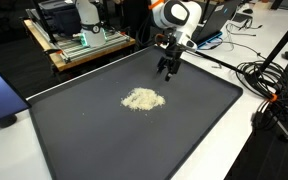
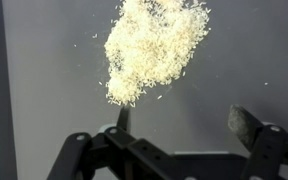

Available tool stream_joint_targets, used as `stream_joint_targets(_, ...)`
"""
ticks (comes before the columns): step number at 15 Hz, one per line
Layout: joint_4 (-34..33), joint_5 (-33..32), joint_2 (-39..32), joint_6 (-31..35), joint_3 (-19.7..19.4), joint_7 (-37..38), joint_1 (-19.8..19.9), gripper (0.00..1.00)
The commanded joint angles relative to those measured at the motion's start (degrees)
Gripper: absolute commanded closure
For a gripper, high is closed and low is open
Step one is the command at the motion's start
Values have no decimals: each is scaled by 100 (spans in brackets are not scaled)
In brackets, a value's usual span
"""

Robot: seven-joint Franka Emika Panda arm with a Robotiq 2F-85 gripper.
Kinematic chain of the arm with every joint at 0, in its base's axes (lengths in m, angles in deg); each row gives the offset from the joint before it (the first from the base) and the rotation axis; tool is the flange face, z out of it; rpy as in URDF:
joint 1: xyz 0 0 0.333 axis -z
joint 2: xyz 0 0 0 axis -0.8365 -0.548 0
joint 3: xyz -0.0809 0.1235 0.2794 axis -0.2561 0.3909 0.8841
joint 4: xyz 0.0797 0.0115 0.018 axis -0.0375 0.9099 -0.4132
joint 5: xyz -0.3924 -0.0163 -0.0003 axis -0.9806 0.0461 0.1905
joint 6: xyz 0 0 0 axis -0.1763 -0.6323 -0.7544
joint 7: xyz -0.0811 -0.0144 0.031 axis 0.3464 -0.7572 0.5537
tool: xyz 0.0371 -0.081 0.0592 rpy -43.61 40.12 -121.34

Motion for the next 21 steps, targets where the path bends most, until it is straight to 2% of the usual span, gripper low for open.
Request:
stream_joint_targets(1, -441, 525, -118, -258, 309, -855, 504, 0)
stream_joint_targets(7, -1574, 2573, -369, -1003, 507, -2015, 1201, 0)
stream_joint_targets(13, -2604, 4219, -698, -1496, 461, -2013, 1596, 0)
stream_joint_targets(21, -3274, 5012, -983, -1342, 313, -1942, 2099, 0)
